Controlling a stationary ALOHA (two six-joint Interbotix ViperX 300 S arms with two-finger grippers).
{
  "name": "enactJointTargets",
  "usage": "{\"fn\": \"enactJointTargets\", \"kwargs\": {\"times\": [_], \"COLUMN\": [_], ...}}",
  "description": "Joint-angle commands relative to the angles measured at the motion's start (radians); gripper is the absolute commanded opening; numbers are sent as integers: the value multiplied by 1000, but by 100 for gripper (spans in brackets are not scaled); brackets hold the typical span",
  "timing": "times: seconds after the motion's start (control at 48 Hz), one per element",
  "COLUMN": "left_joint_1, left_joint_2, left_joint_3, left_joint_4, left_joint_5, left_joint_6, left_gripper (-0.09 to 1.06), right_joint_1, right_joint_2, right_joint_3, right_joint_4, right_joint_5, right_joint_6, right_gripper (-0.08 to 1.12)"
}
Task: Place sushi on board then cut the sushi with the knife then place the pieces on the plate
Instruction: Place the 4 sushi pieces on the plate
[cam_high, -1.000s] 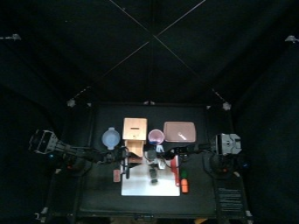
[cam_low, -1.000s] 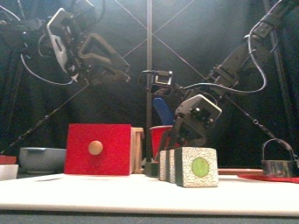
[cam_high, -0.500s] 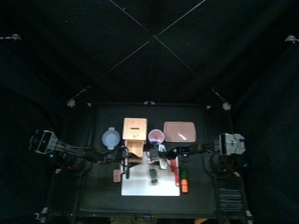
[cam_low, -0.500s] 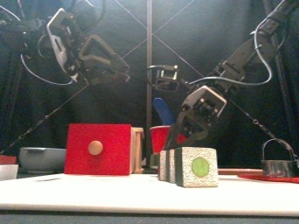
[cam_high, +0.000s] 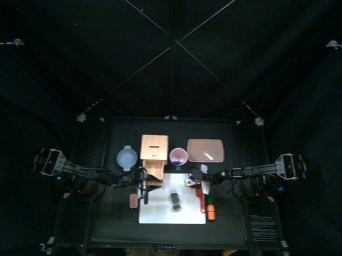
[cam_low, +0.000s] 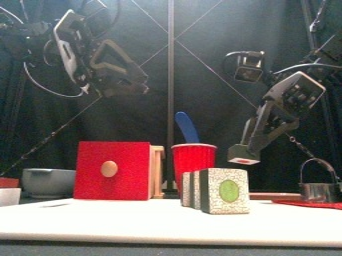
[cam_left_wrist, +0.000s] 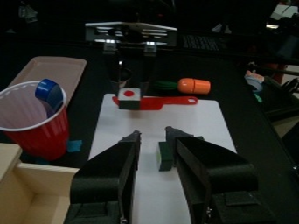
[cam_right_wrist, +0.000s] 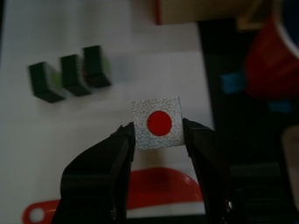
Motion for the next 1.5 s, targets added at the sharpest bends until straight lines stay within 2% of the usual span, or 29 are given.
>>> {"fn": "enactJointTargets", "kwargs": {"times": [0.021, 0.292, 0.708, 0.958, 1.208, 1.333, 1.5], "left_joint_1": [2, 2, 6, 8, 12, 12, 12], "left_joint_2": [-11, -11, -11, -11, -11, -11, -9], "left_joint_3": [-15, -17, -14, -12, -14, -14, -17], "left_joint_4": [0, 0, 0, -3, -2, -3, -3], "left_joint_5": [-9, -9, -9, -9, -9, -9, -9], "left_joint_6": [0, 0, -2, 0, 0, -2, -2], "left_gripper": [71, 71, 71, 71, 71, 71, 71], "right_joint_1": [-66, -233, -428, -445, -443, -443, -382], "right_joint_2": [-49, 8, 170, 225, 242, 206, 74], "right_joint_3": [11, -9, -132, -149, -150, -140, -91], "right_joint_4": [5, 6, 95, 98, 100, 109, 158], "right_joint_5": [67, 175, 230, 252, 259, 273, 262], "right_joint_6": [0, 0, -2, -2, 0, 0, -2], "right_gripper": [71, 71, 71, 75, 97, 101, 101]}}
